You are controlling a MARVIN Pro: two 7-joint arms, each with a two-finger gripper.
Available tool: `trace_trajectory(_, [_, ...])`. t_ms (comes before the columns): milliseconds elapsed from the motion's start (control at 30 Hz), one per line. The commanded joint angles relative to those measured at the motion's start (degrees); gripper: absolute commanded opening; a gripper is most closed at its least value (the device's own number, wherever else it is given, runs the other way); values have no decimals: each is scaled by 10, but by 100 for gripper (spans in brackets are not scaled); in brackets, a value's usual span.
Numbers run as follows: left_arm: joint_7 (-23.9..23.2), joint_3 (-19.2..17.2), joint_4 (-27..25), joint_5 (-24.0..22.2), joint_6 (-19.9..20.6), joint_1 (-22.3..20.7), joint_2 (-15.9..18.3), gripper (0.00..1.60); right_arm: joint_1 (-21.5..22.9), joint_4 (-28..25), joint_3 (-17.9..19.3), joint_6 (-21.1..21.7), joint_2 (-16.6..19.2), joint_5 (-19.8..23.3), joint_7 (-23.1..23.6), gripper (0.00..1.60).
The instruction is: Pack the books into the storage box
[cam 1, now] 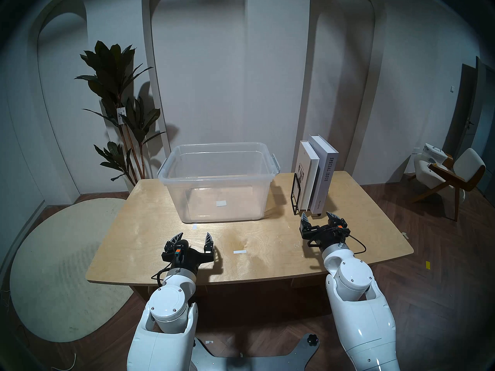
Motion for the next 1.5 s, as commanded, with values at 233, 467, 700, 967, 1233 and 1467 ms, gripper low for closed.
trace_trajectory(233, [0,0,-11,0,-3,-4,1,160,101,54,-3,-63,12,-26,-8,160])
trace_trajectory(467, [0,0,-11,0,-3,-4,1,160,132,85,-4,-94,16,-42,-22,160])
trace_trajectory(700, [1,0,-12,-1,-2,-4,1,160,124,69,-1,-119,20,-53,-36,160])
trace_trajectory(967, [1,0,-12,-1,-2,-3,1,160,117,53,7,-128,25,-53,-40,160])
trace_trajectory(1233, [1,0,-12,-1,-2,-3,1,160,121,57,15,-125,28,-51,-44,160])
trace_trajectory(1467, [1,0,-12,-1,-2,-3,1,160,135,63,21,-122,36,-48,-41,160])
